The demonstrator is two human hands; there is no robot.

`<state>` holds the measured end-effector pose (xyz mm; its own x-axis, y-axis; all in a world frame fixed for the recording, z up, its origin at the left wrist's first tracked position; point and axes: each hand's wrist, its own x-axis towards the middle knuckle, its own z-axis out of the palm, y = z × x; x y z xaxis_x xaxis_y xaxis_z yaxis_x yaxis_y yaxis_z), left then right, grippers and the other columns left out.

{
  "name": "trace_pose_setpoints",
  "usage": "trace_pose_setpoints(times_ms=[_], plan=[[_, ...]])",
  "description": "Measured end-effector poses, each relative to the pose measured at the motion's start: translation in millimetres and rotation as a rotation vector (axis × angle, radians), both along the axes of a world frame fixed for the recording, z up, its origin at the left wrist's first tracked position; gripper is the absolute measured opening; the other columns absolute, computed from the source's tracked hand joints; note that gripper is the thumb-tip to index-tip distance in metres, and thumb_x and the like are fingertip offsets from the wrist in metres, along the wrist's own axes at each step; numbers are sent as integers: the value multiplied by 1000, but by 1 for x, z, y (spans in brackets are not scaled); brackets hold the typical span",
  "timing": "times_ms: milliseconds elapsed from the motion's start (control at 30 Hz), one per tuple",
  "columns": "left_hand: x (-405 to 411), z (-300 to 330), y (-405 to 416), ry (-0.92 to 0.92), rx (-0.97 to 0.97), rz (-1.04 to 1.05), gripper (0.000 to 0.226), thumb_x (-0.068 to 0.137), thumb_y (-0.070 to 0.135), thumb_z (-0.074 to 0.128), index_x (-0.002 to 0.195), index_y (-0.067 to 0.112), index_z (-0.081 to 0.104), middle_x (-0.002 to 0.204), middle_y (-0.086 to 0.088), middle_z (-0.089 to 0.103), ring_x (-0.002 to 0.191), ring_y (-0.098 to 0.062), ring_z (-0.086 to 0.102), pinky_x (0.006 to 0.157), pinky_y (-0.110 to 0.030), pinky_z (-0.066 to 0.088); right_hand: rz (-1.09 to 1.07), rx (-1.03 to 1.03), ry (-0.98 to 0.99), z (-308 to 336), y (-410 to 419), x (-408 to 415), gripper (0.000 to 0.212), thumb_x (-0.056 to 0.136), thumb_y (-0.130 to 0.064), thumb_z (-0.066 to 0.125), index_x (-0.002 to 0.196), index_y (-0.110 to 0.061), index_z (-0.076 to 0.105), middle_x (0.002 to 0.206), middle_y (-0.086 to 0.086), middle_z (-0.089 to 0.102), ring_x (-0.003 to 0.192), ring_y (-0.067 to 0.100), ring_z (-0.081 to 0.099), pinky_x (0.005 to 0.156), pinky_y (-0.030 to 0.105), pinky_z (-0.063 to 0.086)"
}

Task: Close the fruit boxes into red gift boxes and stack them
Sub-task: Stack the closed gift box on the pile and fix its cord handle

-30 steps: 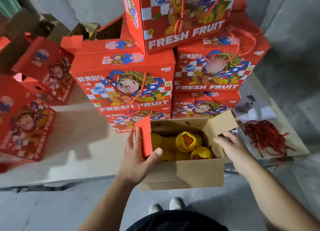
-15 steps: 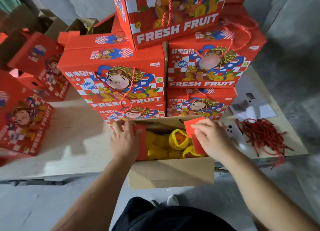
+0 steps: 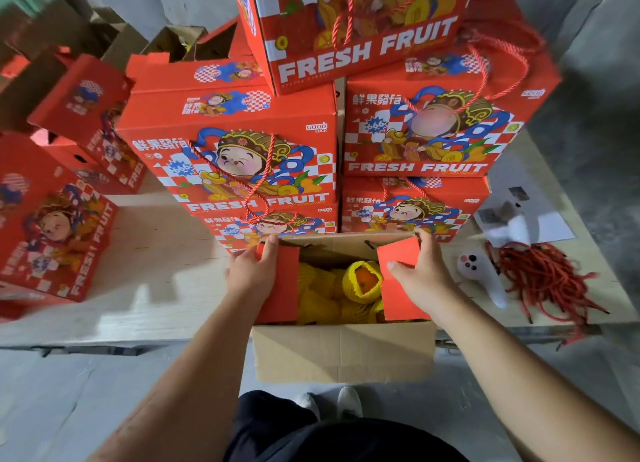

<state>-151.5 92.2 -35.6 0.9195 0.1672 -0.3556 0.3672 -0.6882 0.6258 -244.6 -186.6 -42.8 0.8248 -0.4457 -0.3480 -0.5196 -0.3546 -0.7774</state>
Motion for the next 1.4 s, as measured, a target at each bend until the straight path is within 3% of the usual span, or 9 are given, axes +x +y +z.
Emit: trace_pose_setpoints(times_ms=[100,233,433,633,967,1167,1267,1333,1400], plan=[[-8,-2,3,-143,-176,-8,54,105,54,48,125,7,67,126,-17,67,119,-36,61,103,-45,50,-92,12,36,0,3,7,50,94,-46,68,132,-36,38,127,-2,49,97,21,63,70,40,62],[-12,1,5,-200,-177,-69,37,108,41,50,124,11,67,114,-12,72,109,-34,65,92,-47,55,-51,-76,5,-9,4,4,65,97,-50,64,151,-39,28,143,0,42,110,21,56,65,31,55],[-19,5,4,-119,-436,24,21,109,28,53,125,24,65,109,3,70,106,-23,66,91,-43,58,-67,-18,-35,-14,1,-1,64,101,-42,61,156,-39,30,140,1,42,103,16,55,59,24,45],[-32,6,10,46,-872,194,25,105,13,58,122,27,70,97,-11,77,73,-22,72,55,-33,59,-90,122,-93,-21,-3,-16,57,104,-21,49,150,-50,32,137,-10,40,97,-1,52,63,23,45],[-40,4,16,62,-940,202,39,101,5,57,129,29,69,113,-16,75,91,-28,71,71,-36,60,-108,311,-173,-17,0,-30,59,101,-22,53,143,-60,40,140,-4,51,109,17,62,73,34,54],[-50,1,19,27,-950,215,36,101,4,56,115,33,73,102,-8,77,75,-19,73,56,-31,58,-136,335,-243,-18,5,-41,54,91,-23,54,129,-60,50,133,0,58,106,17,65,68,24,53],[-55,0,18,-6,-957,215,38,102,2,56,110,35,73,105,-9,75,81,-24,71,67,-41,60,-148,331,-303,-20,8,-45,52,86,-24,57,129,-52,53,130,1,61,113,20,62,77,26,51],[-50,0,15,-84,-917,192,37,101,-3,54,108,29,71,104,-11,72,91,-28,66,84,-51,54,-130,295,-354,-13,10,-44,61,92,-14,58,122,-66,50,135,-7,56,117,3,58,82,13,47],[-43,2,11,-224,-822,153,36,100,-9,50,105,23,66,98,-1,72,91,-21,63,84,-44,51,-97,266,-380,-6,9,-38,67,94,-5,55,119,-67,54,139,-10,55,122,3,56,89,16,47]])
